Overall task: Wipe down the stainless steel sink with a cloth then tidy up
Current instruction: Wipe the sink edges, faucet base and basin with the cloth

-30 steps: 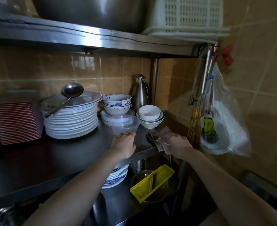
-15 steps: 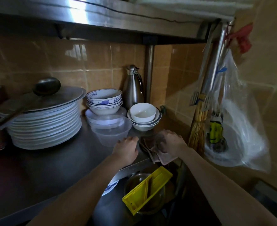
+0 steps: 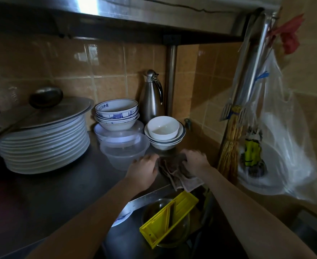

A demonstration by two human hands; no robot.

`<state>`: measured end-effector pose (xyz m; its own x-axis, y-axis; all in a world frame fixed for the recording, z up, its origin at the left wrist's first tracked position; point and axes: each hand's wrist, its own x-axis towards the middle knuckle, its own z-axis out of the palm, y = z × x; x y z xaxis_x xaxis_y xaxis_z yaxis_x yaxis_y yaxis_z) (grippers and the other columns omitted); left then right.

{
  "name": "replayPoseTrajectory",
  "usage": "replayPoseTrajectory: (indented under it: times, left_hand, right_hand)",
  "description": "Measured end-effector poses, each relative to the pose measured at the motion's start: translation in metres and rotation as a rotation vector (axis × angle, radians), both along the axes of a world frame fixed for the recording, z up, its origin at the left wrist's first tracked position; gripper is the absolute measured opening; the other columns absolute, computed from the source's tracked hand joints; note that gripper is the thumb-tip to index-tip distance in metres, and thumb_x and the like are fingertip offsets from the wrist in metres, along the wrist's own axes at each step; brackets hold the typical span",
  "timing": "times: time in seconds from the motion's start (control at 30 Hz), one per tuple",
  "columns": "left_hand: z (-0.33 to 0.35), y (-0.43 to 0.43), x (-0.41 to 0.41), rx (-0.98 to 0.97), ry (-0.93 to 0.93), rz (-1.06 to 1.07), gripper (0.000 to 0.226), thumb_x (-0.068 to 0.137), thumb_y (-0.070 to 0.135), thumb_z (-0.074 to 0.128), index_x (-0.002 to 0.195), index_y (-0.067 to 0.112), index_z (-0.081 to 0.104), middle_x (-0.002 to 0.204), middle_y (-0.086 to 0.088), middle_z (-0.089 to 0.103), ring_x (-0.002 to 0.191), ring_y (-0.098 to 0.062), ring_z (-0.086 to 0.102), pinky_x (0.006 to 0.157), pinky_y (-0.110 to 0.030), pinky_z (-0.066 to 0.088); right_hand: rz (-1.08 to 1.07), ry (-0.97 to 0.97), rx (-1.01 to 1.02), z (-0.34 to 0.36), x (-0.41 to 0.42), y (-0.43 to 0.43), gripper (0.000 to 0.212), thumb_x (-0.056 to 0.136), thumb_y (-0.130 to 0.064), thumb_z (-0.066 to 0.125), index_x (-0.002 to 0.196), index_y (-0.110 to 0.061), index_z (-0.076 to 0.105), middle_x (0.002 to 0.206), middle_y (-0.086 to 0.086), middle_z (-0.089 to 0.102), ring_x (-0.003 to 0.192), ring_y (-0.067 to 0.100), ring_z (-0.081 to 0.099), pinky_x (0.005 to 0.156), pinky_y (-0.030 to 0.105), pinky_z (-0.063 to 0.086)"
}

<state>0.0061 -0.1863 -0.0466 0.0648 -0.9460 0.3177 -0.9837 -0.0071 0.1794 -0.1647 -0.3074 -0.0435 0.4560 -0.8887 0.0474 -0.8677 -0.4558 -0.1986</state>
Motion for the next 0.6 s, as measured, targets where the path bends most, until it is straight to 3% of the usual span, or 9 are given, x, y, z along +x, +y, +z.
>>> replayPoseTrajectory:
  times: [0.23,0.37,0.47,0.6]
  left_hand:
    - [0.003,0.020,-0.002,0.012,-0.016,0.022,0.037,0.091,0.025,0.045,0.128,0.022,0.043,0.123,-0.005,0.056,0.107,-0.027,0.056,0.088,-0.038,0.042]
    - [0.009,0.038,-0.004,0.015,-0.008,0.048,0.037,0.091,0.025,0.045,0.128,0.023,0.043,0.124,-0.005,0.056,0.108,-0.026,0.055,0.089,-0.038,0.042]
    - [0.016,0.057,-0.009,0.014,0.002,0.056,0.038,0.091,0.026,0.044,0.130,0.023,0.042,0.126,-0.004,0.054,0.110,-0.026,0.054,0.090,-0.039,0.042]
    - [0.026,0.084,-0.015,-0.006,-0.023,0.056,0.039,0.092,0.027,0.045,0.131,0.022,0.042,0.127,-0.005,0.055,0.111,-0.026,0.055,0.092,-0.039,0.042]
  right_hand:
    - [0.008,-0.048,-0.157,0.004,-0.005,0.026,0.041,0.080,-0.002,0.055,0.113,-0.026,0.058,0.118,0.001,0.056,0.115,0.025,0.054,0.095,0.039,0.036]
    - [0.057,-0.109,-0.268,0.017,-0.015,0.046,0.040,0.078,-0.009,0.062,0.114,-0.026,0.060,0.115,0.000,0.056,0.107,0.022,0.058,0.091,0.036,0.037]
    - [0.061,-0.147,-0.285,0.028,-0.022,0.068,0.043,0.079,-0.001,0.059,0.115,-0.026,0.061,0.114,0.000,0.054,0.099,0.024,0.063,0.088,0.036,0.042]
    - [0.067,-0.175,-0.288,0.041,-0.034,0.096,0.043,0.079,-0.005,0.060,0.117,-0.026,0.060,0.117,0.001,0.053,0.101,0.026,0.061,0.088,0.040,0.041]
